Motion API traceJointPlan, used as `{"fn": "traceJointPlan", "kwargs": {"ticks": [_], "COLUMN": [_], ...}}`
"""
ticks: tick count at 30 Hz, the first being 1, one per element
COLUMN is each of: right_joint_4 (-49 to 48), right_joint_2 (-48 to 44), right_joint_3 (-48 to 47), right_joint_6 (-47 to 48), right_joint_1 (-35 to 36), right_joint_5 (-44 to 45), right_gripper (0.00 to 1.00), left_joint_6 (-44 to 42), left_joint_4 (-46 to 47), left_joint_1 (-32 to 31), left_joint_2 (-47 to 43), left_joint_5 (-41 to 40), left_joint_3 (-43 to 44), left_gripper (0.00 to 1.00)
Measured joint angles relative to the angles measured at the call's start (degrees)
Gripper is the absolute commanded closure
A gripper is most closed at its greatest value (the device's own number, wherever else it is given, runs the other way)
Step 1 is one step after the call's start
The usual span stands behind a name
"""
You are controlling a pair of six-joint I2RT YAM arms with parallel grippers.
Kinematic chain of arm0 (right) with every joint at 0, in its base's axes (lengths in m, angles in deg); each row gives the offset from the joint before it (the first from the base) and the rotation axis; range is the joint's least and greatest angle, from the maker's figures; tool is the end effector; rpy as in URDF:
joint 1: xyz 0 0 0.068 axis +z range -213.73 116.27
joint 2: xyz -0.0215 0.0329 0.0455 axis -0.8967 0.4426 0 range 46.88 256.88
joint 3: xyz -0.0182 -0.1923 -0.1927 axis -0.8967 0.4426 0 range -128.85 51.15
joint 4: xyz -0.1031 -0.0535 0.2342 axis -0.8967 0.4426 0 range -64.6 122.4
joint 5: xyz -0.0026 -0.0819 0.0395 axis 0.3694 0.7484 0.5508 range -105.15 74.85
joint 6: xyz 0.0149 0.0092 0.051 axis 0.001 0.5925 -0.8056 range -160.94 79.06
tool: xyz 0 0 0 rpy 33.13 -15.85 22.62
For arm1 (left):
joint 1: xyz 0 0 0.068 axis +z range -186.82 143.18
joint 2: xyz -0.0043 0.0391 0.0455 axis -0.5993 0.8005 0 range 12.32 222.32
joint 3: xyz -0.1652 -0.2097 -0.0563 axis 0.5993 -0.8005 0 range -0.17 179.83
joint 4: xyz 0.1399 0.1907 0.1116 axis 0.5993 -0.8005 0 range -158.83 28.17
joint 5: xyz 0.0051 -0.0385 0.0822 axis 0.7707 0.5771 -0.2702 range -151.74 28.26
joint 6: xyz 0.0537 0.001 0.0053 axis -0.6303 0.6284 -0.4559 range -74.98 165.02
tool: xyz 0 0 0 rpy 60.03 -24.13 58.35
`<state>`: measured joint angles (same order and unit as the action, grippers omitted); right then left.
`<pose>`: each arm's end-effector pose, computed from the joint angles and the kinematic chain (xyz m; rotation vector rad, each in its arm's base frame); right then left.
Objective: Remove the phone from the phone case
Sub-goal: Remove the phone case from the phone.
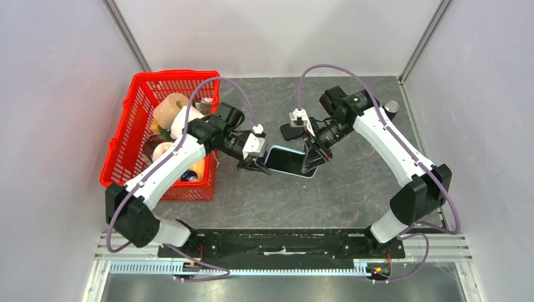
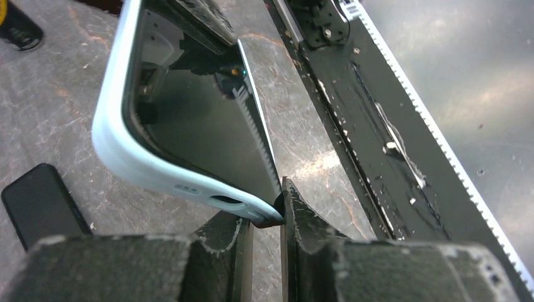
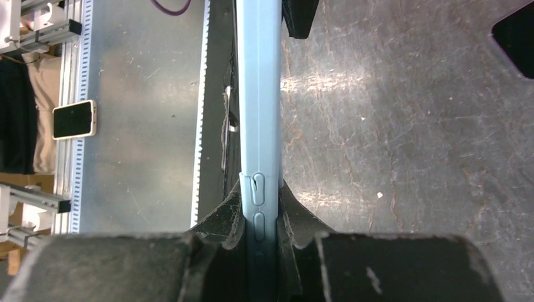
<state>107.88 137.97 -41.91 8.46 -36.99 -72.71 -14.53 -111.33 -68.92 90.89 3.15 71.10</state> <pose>0.2394 0.1542 0.3540 -1.6236 1.8890 1.2995 0.2092 -0.1694 0.3261 1.7738 1.1716 -1.1421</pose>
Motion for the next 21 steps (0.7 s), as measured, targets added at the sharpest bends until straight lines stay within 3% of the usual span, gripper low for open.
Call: {"fn": "traceJointPlan", "kwargs": {"ticks": [9,16,21], "right_joint_4": [6.5,6.6,6.3], "right_joint_2": [3.2,3.7,3.7], "right_joint_3": [0.0,0.0,0.0], "right_joint_6": [4.2,4.8,4.8], "right_joint_1": [0.0,0.0,0.0], "right_joint_5": [0.5,2.0,3.7], "right_gripper": [1.0,1.0,1.0], "left_joint_6": [-19.3,-20.0,-14.5], "left_joint_4": [-13.3,-16.3,-15.4], "left_joint_1": [-1.9,-2.0,-2.2], "left_joint_2": [8.1,11.8,13.0], "left_joint_5": [-2.9,-4.9,-6.4], "left_joint_3": [6.0,8.9,9.5], "left_gripper": [0.98,0.98,0.98]}}
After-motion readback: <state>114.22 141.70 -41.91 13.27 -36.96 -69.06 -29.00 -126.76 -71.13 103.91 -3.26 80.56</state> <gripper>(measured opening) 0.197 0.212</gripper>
